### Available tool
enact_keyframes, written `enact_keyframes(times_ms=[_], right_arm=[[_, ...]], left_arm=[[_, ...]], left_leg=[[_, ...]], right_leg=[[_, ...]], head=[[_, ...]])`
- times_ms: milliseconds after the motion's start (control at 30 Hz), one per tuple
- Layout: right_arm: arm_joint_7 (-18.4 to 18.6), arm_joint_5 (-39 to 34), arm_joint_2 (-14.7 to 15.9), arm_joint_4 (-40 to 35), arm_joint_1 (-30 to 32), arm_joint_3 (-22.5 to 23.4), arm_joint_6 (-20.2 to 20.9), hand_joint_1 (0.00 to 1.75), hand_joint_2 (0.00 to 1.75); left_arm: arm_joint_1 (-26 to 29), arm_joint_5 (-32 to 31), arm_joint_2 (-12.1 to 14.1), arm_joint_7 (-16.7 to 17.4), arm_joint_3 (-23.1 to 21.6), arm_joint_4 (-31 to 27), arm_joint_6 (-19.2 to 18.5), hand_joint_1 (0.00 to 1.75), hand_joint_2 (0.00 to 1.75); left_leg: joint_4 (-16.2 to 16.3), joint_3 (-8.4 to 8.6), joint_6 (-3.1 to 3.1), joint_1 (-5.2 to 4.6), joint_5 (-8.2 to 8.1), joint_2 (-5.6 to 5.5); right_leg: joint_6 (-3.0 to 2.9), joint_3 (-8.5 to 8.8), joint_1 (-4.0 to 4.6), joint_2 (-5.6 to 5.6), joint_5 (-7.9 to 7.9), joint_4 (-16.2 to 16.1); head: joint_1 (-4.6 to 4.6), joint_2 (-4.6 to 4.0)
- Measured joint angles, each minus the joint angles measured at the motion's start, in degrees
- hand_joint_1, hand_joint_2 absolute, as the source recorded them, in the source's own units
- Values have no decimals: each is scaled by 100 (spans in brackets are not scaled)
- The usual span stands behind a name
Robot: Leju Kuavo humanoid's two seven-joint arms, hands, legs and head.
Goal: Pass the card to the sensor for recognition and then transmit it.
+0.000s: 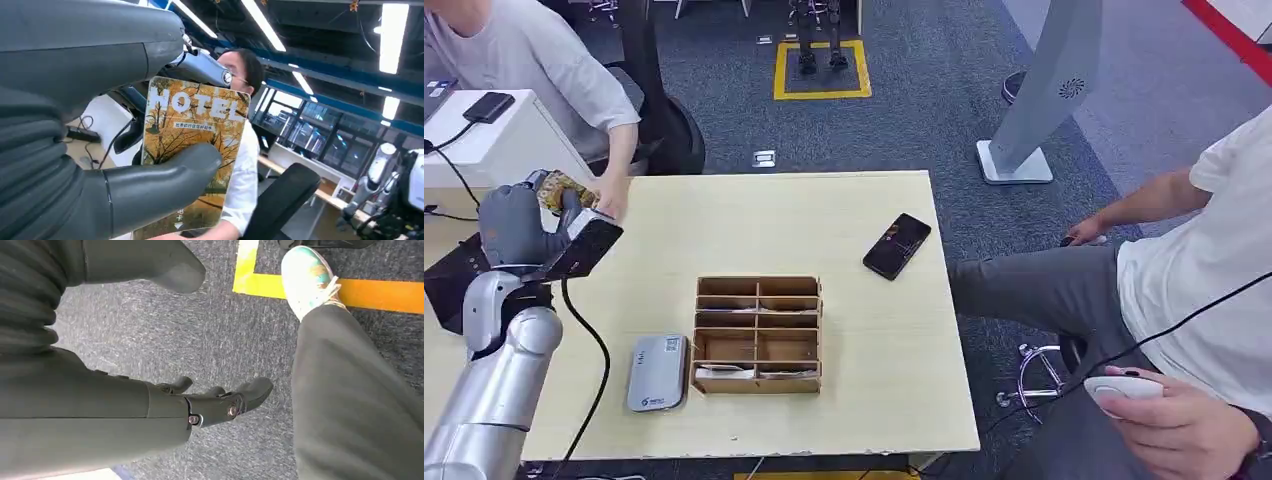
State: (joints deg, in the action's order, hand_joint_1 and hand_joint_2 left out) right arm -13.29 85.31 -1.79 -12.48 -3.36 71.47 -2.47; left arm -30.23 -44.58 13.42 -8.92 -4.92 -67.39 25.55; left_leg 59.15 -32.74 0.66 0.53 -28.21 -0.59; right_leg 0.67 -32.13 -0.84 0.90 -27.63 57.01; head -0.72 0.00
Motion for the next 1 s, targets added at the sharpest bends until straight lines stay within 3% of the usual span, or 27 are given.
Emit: enact_keyframes(times_ms=[133,300,433,500,533,700,933,967,1000], right_arm=[[0,13,0,2,-1,-35,20,0,175],[-2,39,0,2,-4,-68,28,0,175],[-35,50,0,4,-16,-120,28,0,175],[-46,50,0,4,-18,-144,35,0,175],[-50,50,0,7,-19,-147,35,0,175],[-13,52,0,17,-19,-160,35,0,175],[15,63,0,17,-18,-166,37,0,175],[15,68,0,18,-18,-168,37,0,175],[15,68,0,18,-17,-166,35,0,175]], left_arm=[[1,-528,81,26,-83,278,425,155,175],[-11,-1108,131,166,-155,544,682,147,175],[-86,-1568,133,299,-238,907,912,152,175],[-121,-1658,133,308,-265,1063,986,148,175],[-121,-1671,133,315,-271,1115,1002,157,175],[-118,-1662,136,323,-289,1327,1043,147,175],[-116,-1598,136,304,-289,1460,1034,147,175],[-116,-1596,136,302,-289,1469,1034,131,175],[-117,-1594,136,302,-289,1480,1034,126,175]], left_leg=[[0,-1,0,0,0,0],[0,-1,0,0,0,1],[0,-1,0,0,0,1],[0,-1,0,0,0,1],[0,-1,0,0,0,1],[0,-2,0,0,0,1],[0,-3,0,0,0,1],[0,-3,0,0,0,1],[0,-3,0,0,0,1]], right_leg=[[0,-2,0,0,0,0],[0,-3,0,1,0,0],[0,-2,0,1,1,0],[0,-2,0,1,1,0],[0,-2,0,1,1,0],[0,-3,0,1,0,0],[0,-3,0,1,0,0],[0,-3,0,1,0,0],[0,-3,0,1,0,0]], head=[[0,0],[-2,0],[-2,0],[0,0],[-2,0],[0,0],[0,0],[-2,0],[0,0]])
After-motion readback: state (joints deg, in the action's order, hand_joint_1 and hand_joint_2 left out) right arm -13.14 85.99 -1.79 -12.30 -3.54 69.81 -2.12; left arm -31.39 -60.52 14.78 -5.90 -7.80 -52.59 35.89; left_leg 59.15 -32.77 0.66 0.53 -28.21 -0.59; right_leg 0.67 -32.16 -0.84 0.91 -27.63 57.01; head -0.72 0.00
